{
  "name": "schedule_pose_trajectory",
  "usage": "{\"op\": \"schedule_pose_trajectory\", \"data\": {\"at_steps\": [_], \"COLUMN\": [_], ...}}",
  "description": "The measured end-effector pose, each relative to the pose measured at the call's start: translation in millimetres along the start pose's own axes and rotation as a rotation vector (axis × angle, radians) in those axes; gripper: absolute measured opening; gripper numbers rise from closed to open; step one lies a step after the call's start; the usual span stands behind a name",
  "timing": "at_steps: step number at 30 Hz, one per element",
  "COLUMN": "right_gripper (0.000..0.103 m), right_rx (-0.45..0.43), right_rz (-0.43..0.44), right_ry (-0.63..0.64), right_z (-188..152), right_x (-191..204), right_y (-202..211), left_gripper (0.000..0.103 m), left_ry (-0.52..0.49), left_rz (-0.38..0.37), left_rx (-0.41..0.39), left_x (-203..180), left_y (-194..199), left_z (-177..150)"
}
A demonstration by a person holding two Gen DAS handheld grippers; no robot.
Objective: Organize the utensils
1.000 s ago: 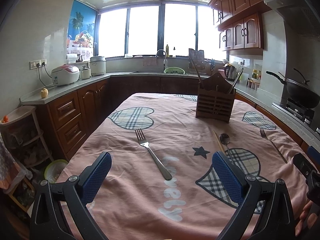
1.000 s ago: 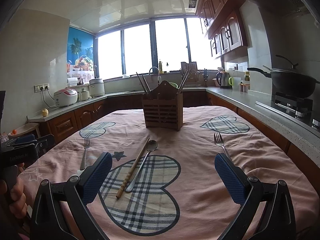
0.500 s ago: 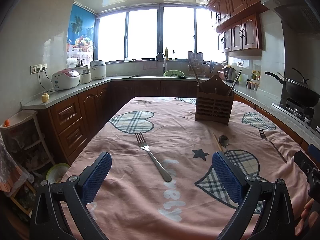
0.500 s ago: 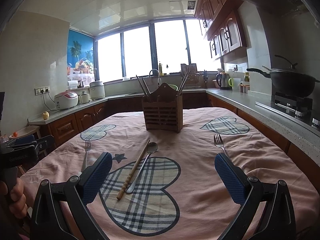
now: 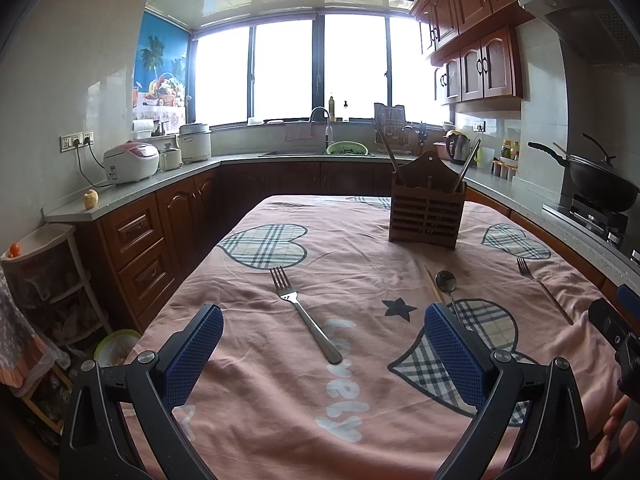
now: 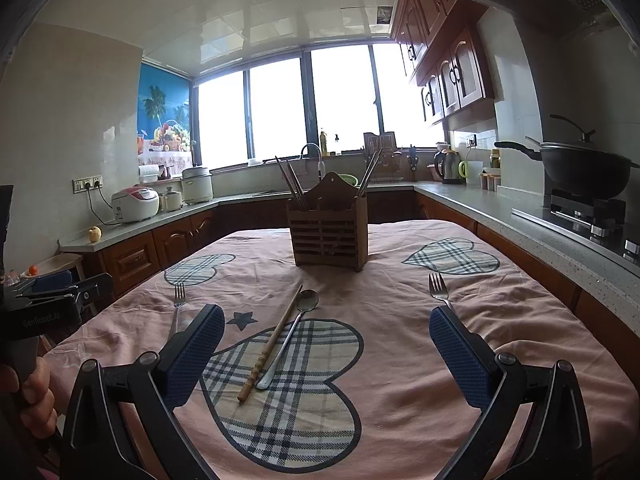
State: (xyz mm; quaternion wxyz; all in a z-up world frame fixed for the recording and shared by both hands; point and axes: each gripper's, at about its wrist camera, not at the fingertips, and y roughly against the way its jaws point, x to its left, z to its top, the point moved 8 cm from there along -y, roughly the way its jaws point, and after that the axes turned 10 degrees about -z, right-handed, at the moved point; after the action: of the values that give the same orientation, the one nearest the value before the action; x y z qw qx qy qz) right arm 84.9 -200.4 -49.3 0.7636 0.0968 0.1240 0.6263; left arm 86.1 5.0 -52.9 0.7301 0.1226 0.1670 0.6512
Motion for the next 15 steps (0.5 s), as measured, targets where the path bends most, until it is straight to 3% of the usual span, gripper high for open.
{"op": "schedule_pose_trajectory", "data": {"at_steps": [15], "right_gripper": [0.103], "right_rx": [-0.003], "right_rz": [0.006], "right_ry": [0.006], "right_z": [1.1], "right_x": [1.8], "right_y": [0.9], "left_gripper": [0.102], "left_ry": [-0.002], "left_rz": [0.001], "left_rx": [0.001], "left_x": [-0.1], "left_y": [0.2], "left_z": [-0.1]}}
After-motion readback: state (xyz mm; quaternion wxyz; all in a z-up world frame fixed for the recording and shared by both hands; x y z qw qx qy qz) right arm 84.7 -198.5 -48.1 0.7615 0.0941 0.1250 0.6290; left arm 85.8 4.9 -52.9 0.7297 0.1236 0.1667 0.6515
